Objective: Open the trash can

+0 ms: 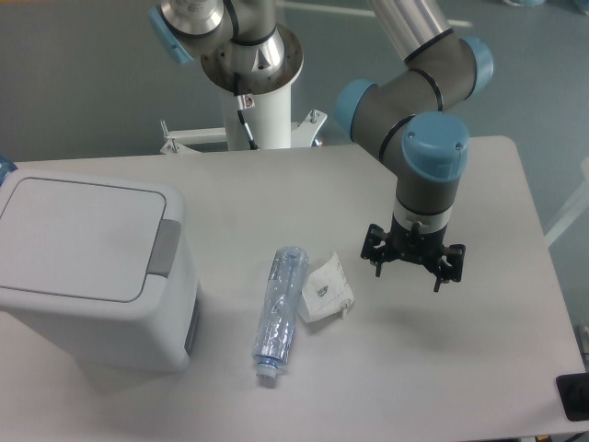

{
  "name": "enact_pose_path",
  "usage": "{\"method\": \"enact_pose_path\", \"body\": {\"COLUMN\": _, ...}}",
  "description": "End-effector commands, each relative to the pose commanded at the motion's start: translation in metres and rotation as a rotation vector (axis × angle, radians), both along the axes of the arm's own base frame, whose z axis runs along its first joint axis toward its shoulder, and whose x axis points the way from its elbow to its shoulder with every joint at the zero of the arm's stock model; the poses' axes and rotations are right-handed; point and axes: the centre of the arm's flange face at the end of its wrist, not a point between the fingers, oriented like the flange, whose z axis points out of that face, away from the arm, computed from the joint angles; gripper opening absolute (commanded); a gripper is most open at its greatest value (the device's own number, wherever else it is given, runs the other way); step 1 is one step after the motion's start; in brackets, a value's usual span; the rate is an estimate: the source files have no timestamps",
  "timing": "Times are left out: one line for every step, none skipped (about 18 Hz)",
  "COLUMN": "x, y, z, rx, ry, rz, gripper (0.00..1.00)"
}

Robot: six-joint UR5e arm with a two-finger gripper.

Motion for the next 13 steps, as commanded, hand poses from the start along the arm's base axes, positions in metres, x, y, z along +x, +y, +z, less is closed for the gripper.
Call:
{"method": "enact_pose_path", "body": {"x": 0.0, "y": 0.0, "z": 0.001, "rx": 0.001, "ry": 0.002, "rz": -0.001, "gripper": 1.0}}
{"method": "enact_pose_path", "body": {"x": 0.0, "y": 0.0, "z": 0.001, "rx": 0.001, "ry": 0.001, "rz": 0.0, "gripper": 1.0}}
{"method": "enact_pose_path", "body": {"x": 0.0, "y": 0.0, "z": 0.0, "rx": 0.0, "ry": 0.0, "rz": 0.0, "gripper": 1.0}}
{"method": "enact_pose_path", "body": {"x": 0.0, "y": 0.0, "z": 0.001, "rx": 0.002, "ry": 0.001, "rz": 0.0, "gripper": 1.0}}
{"method": "enact_pose_path", "body": {"x": 0.0, "y": 0.0, "z": 0.002, "rx": 0.003, "ry": 0.002, "rz": 0.001, "gripper": 1.0}}
{"method": "enact_pose_path", "body": {"x": 0.0, "y": -0.001, "z": 0.002, "rx": 0.006, "ry": 0.005, "rz": 0.002, "gripper": 1.0}}
{"method": "enact_pose_path", "body": {"x": -0.001, "y": 0.001, "z": 0.005, "rx": 0.02, "ry": 0.017, "rz": 0.001, "gripper": 1.0}}
{"method": "enact_pose_path", "body": {"x": -0.002, "y": 0.002, "z": 0.007, "rx": 0.034, "ry": 0.035, "rz": -0.001, "gripper": 1.0}}
{"method": "enact_pose_path", "body": {"x": 0.0, "y": 0.004, "z": 0.009, "rx": 0.045, "ry": 0.05, "rz": 0.0, "gripper": 1.0}}
{"method": "enact_pose_path", "body": {"x": 0.003, "y": 0.003, "z": 0.017, "rx": 0.056, "ry": 0.063, "rz": 0.016, "gripper": 1.0}}
{"method": "enact_pose_path", "body": {"x": 0.008, "y": 0.004, "z": 0.027, "rx": 0.075, "ry": 0.07, "rz": 0.043, "gripper": 1.0}}
{"method": "enact_pose_path", "body": {"x": 0.017, "y": 0.011, "z": 0.035, "rx": 0.101, "ry": 0.066, "rz": 0.061, "gripper": 1.0}}
{"method": "enact_pose_path", "body": {"x": 0.025, "y": 0.016, "z": 0.047, "rx": 0.138, "ry": 0.059, "rz": 0.075, "gripper": 1.0}}
